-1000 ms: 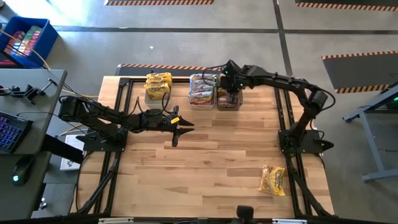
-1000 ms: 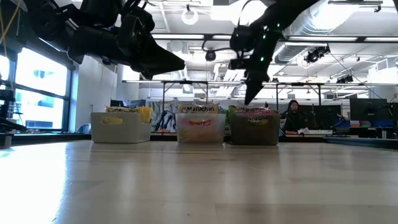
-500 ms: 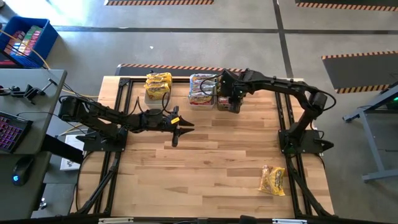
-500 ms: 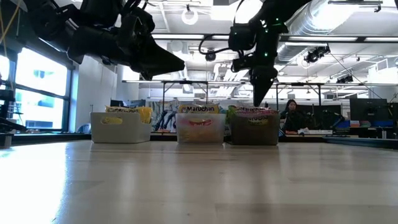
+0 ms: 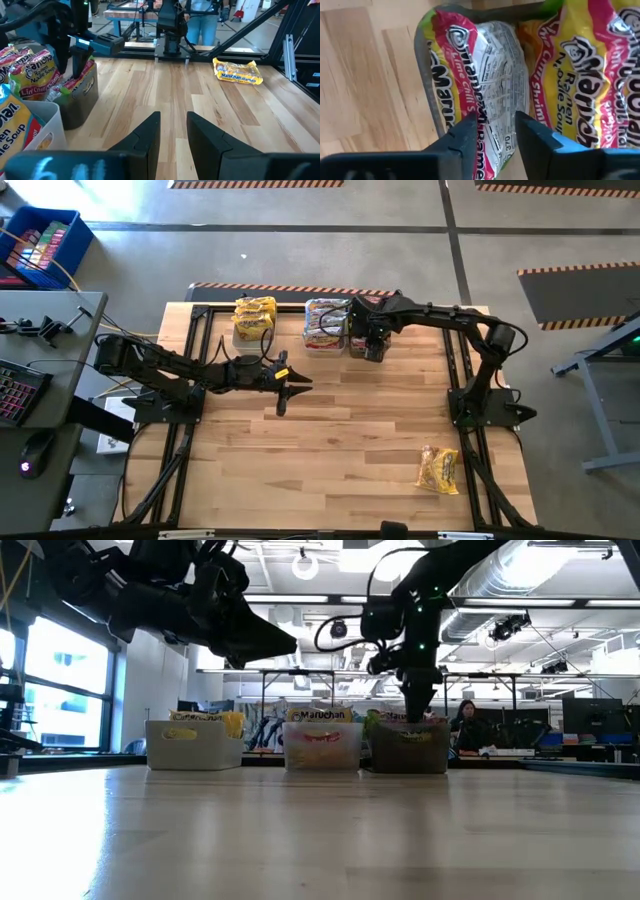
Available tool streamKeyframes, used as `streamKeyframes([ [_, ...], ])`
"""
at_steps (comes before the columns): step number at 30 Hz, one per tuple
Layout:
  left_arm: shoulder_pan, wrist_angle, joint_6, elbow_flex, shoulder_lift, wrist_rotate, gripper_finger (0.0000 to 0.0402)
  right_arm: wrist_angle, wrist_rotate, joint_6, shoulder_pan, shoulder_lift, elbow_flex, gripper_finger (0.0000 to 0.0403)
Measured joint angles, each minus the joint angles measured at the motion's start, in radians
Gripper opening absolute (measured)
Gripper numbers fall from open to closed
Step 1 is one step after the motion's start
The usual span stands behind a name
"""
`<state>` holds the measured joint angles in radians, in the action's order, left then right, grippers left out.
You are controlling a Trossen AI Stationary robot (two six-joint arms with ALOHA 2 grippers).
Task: Sort Maruchan noodles
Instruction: Adjust the green noodle packs on the transparent black bin
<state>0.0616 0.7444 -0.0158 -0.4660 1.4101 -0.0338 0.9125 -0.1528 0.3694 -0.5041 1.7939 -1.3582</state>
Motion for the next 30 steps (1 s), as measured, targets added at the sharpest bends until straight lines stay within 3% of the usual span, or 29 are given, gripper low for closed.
streamKeyframes([
  [8, 0.000, 0.000, 0.001, 0.000, 0.000, 0.000, 0.0087, -0.006, 0.003, 0.050, 0.000, 0.000, 0.000, 0.0007],
  [19, 0.000, 0.000, 0.001, 0.000, 0.000, 0.000, 0.0087, -0.049, -0.089, 0.082, 0.000, -0.007, -0.002, 0.0001],
  [26, 0.000, 0.000, 0.001, 0.000, 0.000, 0.000, 0.0087, -0.113, -0.214, 0.103, -0.007, -0.026, -0.002, 0.0000],
  [30, 0.000, -0.002, 0.001, 0.000, 0.000, 0.000, 0.0087, -0.148, -0.208, 0.103, -0.017, -0.029, -0.002, 0.0000],
])
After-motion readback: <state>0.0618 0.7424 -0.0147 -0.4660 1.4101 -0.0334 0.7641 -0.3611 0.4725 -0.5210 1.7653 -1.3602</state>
